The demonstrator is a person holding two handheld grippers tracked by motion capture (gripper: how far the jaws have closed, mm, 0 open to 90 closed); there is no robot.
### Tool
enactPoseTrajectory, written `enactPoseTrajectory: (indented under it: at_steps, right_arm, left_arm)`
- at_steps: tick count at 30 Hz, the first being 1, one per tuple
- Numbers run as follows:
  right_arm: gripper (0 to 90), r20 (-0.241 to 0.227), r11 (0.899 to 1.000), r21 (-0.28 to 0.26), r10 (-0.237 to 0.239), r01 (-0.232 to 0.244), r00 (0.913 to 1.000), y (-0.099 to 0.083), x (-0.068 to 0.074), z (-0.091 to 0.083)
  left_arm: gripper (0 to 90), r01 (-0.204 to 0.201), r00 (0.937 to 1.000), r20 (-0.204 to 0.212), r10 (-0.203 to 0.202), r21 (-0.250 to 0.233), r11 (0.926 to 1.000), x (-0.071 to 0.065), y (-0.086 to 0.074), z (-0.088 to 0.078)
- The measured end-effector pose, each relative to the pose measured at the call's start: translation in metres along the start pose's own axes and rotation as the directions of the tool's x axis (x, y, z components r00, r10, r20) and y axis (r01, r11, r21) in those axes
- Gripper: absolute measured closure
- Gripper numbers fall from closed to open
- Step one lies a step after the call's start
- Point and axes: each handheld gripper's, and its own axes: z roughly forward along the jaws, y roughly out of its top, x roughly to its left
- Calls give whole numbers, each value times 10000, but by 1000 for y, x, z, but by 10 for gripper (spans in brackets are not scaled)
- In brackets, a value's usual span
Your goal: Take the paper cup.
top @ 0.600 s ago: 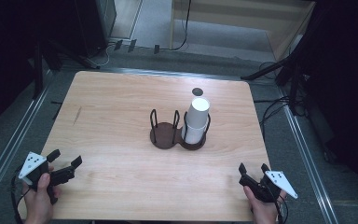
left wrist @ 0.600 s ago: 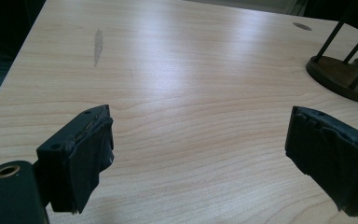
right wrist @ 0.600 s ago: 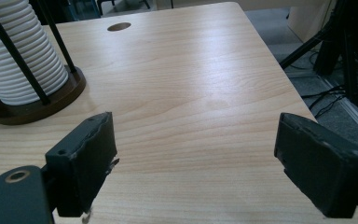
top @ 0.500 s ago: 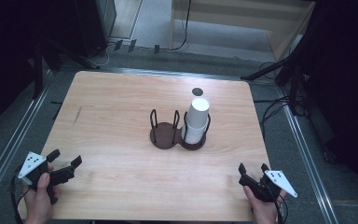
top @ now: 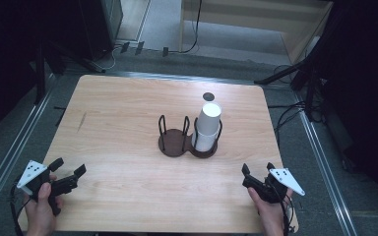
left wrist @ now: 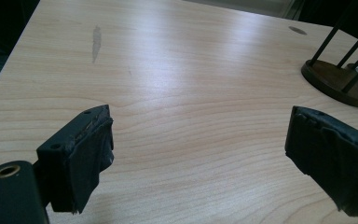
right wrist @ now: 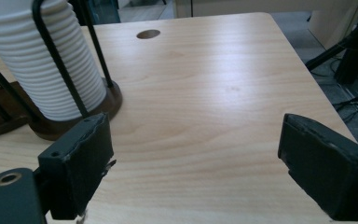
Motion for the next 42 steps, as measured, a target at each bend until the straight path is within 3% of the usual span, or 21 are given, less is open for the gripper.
enactPoseTrajectory:
  at_steps: [16, 42]
  right_arm:
    - [101, -468, 9983, -356, -470, 454, 9978, 41, 36, 16]
    - [109, -902, 9946, -535, -932, 886, 9916, 68, 79, 38]
  left_arm:
    - [82, 40, 10000, 45, -40, 10, 10000, 1, 0, 0]
    - [82, 55, 10000, 83, -55, 30, 10000, 1, 0, 0]
